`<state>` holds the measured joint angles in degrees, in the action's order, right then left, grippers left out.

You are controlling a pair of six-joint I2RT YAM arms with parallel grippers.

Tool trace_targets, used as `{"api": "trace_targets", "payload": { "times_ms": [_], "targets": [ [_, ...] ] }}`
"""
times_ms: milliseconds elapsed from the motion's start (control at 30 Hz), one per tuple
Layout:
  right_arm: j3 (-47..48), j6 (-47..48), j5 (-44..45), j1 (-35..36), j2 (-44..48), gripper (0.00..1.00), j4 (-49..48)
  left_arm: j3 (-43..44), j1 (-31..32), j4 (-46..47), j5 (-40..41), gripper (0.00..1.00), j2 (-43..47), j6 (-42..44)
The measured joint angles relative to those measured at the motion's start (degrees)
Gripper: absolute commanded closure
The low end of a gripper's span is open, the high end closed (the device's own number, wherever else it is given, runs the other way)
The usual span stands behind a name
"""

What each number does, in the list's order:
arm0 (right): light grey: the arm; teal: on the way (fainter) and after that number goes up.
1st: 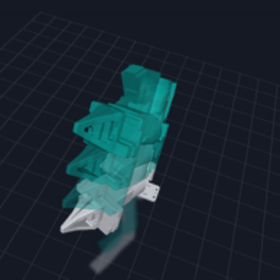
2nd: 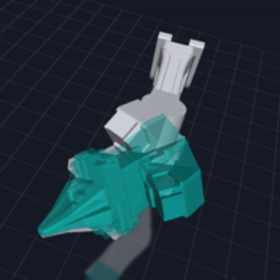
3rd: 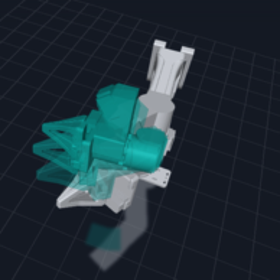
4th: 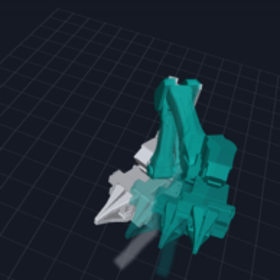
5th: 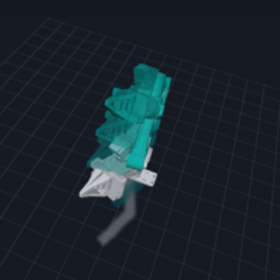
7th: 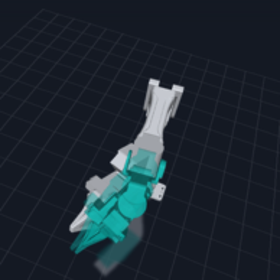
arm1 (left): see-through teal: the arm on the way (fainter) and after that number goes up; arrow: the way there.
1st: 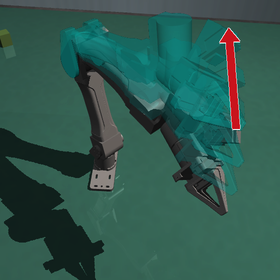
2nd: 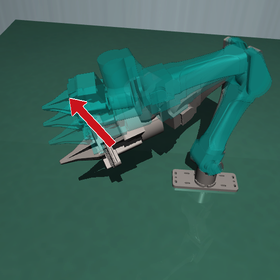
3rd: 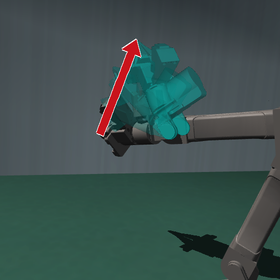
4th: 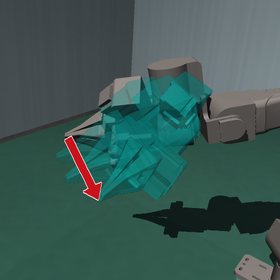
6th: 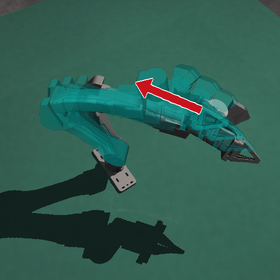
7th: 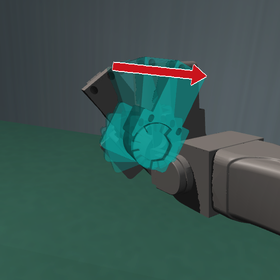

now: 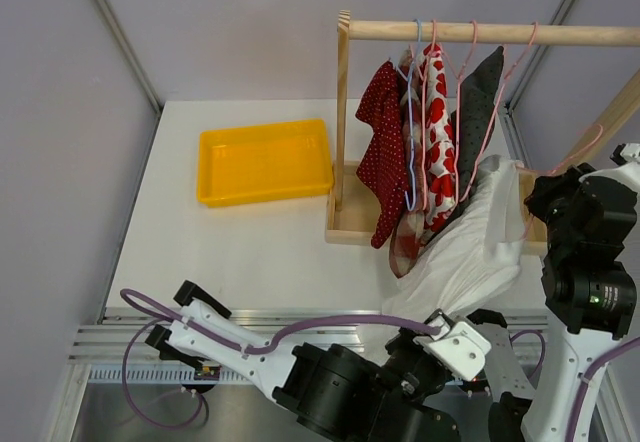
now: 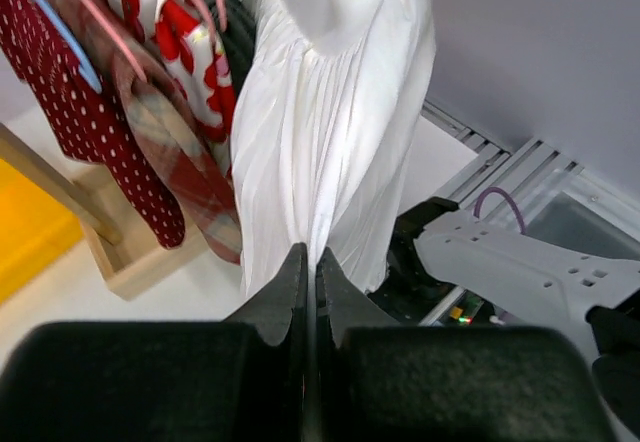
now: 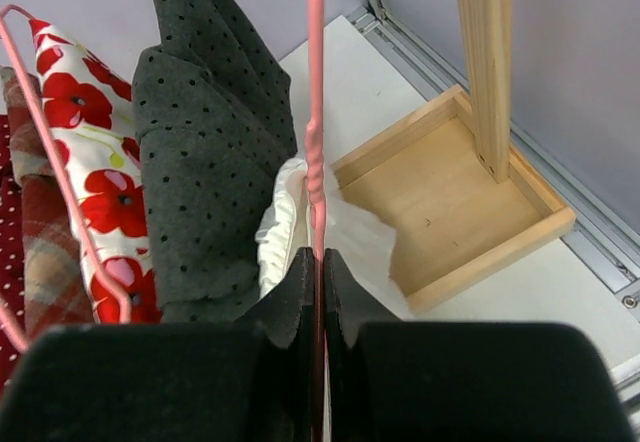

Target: Remove the skirt from the hanger

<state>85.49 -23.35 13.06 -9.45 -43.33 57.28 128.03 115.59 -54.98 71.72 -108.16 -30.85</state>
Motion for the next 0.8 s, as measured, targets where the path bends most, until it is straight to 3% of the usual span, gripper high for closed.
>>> {"api": "trace_targets", "payload": {
  "times_ms": [233, 433, 633, 800],
  "targets": [
    [-5.8, 1.7, 4.0, 0.1, -1.3, 1.00, -8.2, 5.6, 0.0, 2.6, -5.9, 1.00, -2.8, 13.7],
    [-7.2, 3.3, 10.8, -0.1, -10.3, 1.00, -18.4, 7.3, 1.2, 0.8, -11.8, 1.00, -2.8, 17.8],
    [-6.4, 3.0, 11.9, -0.1, -17.3, 1.00, -18.4, 7.7, 0.4, 0.7, -13.7, 1.00, -2.7, 19.9],
    [-4.4, 2.7, 11.4, -0.2, -18.1, 1.00, -17.7, 0.1, 0.3, 1.6, -14.6, 1.00, 0.1, 19.0]
  ]
}}
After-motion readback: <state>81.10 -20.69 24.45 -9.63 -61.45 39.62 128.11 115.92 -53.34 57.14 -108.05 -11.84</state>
